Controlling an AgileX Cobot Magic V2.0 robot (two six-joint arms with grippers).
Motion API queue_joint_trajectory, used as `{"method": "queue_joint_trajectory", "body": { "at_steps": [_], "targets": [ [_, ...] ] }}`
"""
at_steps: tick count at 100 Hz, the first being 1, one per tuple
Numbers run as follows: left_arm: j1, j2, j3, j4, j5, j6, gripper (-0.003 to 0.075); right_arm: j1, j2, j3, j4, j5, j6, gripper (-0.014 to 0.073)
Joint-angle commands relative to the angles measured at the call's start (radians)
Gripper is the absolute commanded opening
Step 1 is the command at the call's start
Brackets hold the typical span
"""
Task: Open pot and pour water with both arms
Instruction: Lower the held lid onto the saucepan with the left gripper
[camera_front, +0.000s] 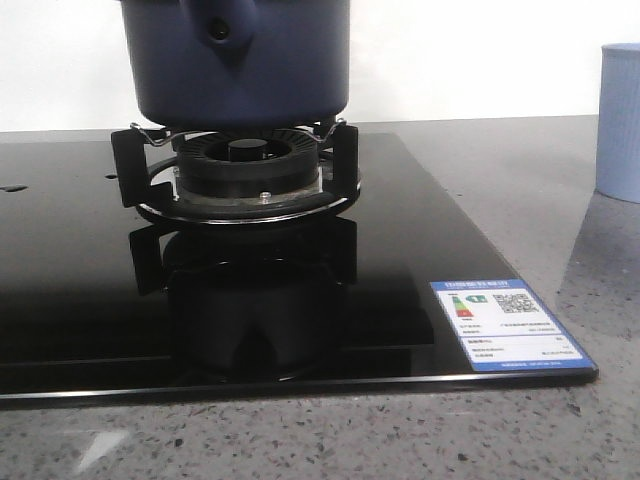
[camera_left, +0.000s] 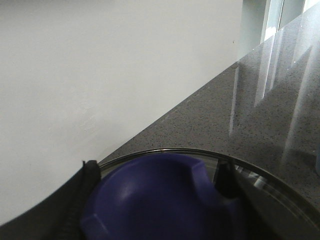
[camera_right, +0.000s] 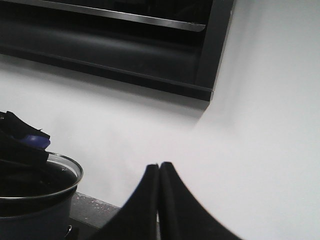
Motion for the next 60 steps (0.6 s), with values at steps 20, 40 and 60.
{"method": "queue_joint_trajectory", "body": {
  "at_steps": [20,40,60],
  "targets": [
    [-0.004,-0.07,-0.033,-0.019,0.074,-0.017,0.0207,-0.002,-0.004,-0.026,0.015,-0.031,0.003,-0.0066],
    [-0.004,-0.08,-0.033,0.043,0.077,-0.105,0.0207,-0.002,-0.004,-0.026,0.015,-0.031,0.003,-0.0066],
    [-0.004,-0.08,-0.033,0.126,0.088,-0.17,0.0207,-0.002,-0.004,-0.026,0.015,-0.031,0.005,-0.0066]
  ]
}}
